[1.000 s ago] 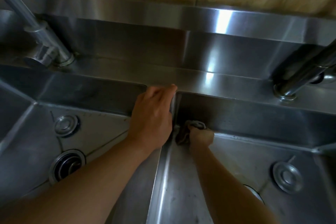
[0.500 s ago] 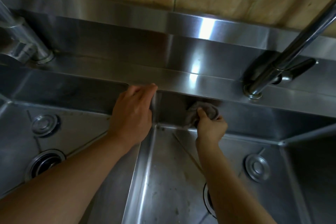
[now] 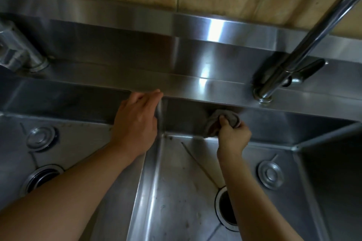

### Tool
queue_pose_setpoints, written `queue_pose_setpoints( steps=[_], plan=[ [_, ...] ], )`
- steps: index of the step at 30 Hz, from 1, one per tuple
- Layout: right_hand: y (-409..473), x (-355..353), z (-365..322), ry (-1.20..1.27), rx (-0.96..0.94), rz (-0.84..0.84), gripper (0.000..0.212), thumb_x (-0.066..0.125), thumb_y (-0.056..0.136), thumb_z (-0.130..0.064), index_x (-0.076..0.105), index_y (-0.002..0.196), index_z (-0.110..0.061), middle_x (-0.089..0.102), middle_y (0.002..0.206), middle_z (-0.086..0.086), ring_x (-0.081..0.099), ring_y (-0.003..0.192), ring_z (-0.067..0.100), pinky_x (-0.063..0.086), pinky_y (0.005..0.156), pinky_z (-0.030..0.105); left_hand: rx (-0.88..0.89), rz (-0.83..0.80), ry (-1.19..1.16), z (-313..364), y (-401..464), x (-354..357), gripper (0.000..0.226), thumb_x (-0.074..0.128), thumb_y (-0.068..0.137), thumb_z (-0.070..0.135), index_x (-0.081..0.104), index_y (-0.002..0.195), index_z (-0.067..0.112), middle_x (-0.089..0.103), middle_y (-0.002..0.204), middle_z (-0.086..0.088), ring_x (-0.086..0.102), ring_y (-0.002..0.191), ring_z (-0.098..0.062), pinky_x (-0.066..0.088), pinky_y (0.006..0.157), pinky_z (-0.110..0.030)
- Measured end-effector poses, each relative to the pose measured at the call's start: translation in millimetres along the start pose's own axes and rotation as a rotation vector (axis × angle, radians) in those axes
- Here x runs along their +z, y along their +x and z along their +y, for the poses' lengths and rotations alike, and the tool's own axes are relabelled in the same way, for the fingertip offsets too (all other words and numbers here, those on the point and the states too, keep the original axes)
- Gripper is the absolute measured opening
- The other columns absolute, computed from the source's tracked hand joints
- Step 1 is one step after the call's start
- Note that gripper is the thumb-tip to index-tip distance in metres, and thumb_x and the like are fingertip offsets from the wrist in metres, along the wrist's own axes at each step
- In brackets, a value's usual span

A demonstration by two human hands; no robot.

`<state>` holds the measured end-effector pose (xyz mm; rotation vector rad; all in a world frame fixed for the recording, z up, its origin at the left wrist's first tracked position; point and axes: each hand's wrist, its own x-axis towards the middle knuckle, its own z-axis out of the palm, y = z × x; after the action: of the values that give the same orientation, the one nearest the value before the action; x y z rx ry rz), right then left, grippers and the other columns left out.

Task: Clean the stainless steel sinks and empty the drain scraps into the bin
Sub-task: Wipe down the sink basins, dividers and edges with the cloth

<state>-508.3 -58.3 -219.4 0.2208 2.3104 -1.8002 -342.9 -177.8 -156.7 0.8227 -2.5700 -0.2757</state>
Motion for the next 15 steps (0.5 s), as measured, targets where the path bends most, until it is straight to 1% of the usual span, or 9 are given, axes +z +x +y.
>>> queue_pose_setpoints(
  steps=[2, 4, 6, 8, 10, 12, 14, 15],
  plan=[
    [-1, -12, -24, 0.101, -0.039, 0.004, 0.010, 0.070, 0.079, -0.008, 0.065, 0.079, -0.015, 0.067, 0.077, 0.003, 0.065, 0.077, 0.021, 0.055, 0.076, 0.037, -0.018, -0.022, -0.018, 2, -1, -2, 0.058, 0.071, 0.067, -0.010, 0.059, 0.123, 0.000, 0.062, 0.109, -0.022, 0.061, 0.098, -0.041, 0.054, 0.079, -0.053],
    [2, -15, -32, 0.179, -0.048, -0.003, 0.016, 0.069, 0.079, -0.006, 0.063, 0.076, -0.020, 0.067, 0.076, 0.001, 0.066, 0.076, 0.020, 0.055, 0.073, 0.034, -0.021, -0.030, -0.027, 4, -1, -3, 0.060, 0.072, 0.066, -0.009, 0.058, 0.123, 0.001, 0.062, 0.110, -0.023, 0.060, 0.099, -0.042, 0.054, 0.078, -0.054],
    [5, -9, -19, 0.128, -0.045, 0.029, 0.016, 0.068, 0.077, -0.004, 0.062, 0.075, -0.020, 0.067, 0.077, 0.001, 0.065, 0.076, 0.020, 0.055, 0.076, 0.036, -0.021, -0.032, -0.028, 4, -1, -1, 0.060, 0.071, 0.067, -0.009, 0.058, 0.125, 0.001, 0.062, 0.110, -0.023, 0.060, 0.102, -0.042, 0.054, 0.078, -0.054],
    [12, -2, 9, 0.051, 0.030, 0.035, 0.014, 0.066, 0.076, 0.000, 0.063, 0.077, -0.014, 0.067, 0.081, 0.004, 0.066, 0.081, 0.023, 0.055, 0.081, 0.037, -0.031, -0.026, -0.031, 2, 1, 2, 0.060, 0.068, 0.070, -0.009, 0.056, 0.127, 0.002, 0.062, 0.112, -0.022, 0.057, 0.106, -0.041, 0.053, 0.081, -0.052],
    [22, 4, 37, -0.037, 0.123, 0.024, 0.012, 0.063, 0.079, 0.004, 0.063, 0.080, -0.007, 0.065, 0.084, 0.006, 0.065, 0.087, 0.026, 0.052, 0.084, 0.031, -0.032, -0.024, -0.034, 1, 1, 5, 0.059, 0.067, 0.071, -0.009, 0.056, 0.128, 0.003, 0.063, 0.113, -0.020, 0.056, 0.108, -0.040, 0.052, 0.082, -0.051],
    [31, 6, 50, -0.160, 0.207, 0.016, 0.009, 0.059, 0.086, 0.000, 0.066, 0.092, 0.000, 0.064, 0.092, 0.012, 0.063, 0.093, 0.025, 0.045, 0.086, 0.029, -0.014, -0.012, -0.036, 0, 1, 6, 0.055, 0.063, 0.073, -0.007, 0.056, 0.127, 0.002, 0.064, 0.114, -0.018, 0.056, 0.109, -0.039, 0.052, 0.082, -0.049],
    [34, 4, 52, -0.232, 0.252, 0.027, 0.019, 0.053, 0.091, -0.003, 0.063, 0.104, 0.007, 0.064, 0.106, 0.019, 0.060, 0.102, 0.031, 0.041, 0.095, 0.032, 0.003, -0.010, -0.035, -2, 2, 7, 0.054, 0.059, 0.073, -0.003, 0.056, 0.127, 0.003, 0.064, 0.114, -0.016, 0.055, 0.111, -0.037, 0.052, 0.083, -0.049],
    [35, 4, 53, -0.265, 0.243, -0.012, 0.019, 0.052, 0.091, -0.001, 0.063, 0.104, 0.008, 0.064, 0.106, 0.021, 0.059, 0.104, 0.034, 0.041, 0.097, 0.034, 0.006, -0.015, -0.036, -3, 3, 6, 0.055, 0.058, 0.073, -0.002, 0.056, 0.128, 0.003, 0.064, 0.115, -0.016, 0.054, 0.111, -0.037, 0.052, 0.083, -0.048]
  ],
)
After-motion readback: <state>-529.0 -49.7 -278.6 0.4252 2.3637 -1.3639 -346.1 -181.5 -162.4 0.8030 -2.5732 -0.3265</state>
